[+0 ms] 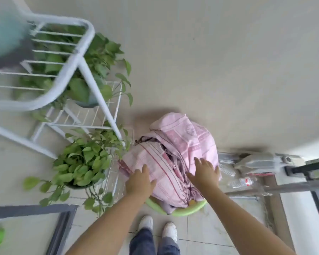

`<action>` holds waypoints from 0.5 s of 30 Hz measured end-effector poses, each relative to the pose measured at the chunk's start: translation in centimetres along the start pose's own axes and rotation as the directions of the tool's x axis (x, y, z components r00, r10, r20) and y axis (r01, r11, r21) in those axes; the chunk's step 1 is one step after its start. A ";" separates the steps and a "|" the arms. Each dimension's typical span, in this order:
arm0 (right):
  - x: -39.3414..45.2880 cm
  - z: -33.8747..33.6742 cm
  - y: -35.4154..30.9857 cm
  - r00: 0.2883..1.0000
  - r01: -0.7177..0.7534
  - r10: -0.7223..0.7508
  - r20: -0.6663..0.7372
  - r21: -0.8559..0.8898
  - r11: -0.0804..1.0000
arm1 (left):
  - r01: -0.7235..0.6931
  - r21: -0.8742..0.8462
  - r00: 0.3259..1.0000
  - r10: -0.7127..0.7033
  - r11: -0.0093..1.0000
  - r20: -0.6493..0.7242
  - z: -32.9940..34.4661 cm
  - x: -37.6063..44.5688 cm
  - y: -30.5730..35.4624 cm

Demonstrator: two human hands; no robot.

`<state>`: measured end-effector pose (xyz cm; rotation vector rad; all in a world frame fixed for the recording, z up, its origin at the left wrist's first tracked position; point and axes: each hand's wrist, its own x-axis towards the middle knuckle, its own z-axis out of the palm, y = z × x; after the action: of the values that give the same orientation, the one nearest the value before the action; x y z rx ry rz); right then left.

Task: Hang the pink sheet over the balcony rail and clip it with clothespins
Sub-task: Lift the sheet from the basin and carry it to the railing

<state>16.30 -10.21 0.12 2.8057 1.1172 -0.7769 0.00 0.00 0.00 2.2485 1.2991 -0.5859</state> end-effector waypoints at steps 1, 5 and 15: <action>1.6 0.6 0.0 0.998 -0.055 0.055 0.027 -0.012 0.998 | 0.045 -0.020 0.999 -0.044 0.999 0.026 0.7 1.7 -0.1; 7.3 3.2 0.3 0.992 -0.109 0.111 0.067 -0.032 0.994 | -0.008 0.201 1.000 0.011 0.980 -0.013 4.2 6.4 0.0; 10.2 6.3 0.1 0.997 0.050 -0.054 -0.054 -0.074 0.996 | -0.124 0.068 0.983 0.132 0.990 -0.129 6.0 10.8 0.1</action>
<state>19.95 -5.00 -10.08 2.7650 1.2057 -0.6511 4.34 3.70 -10.96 2.4359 1.2015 -0.4404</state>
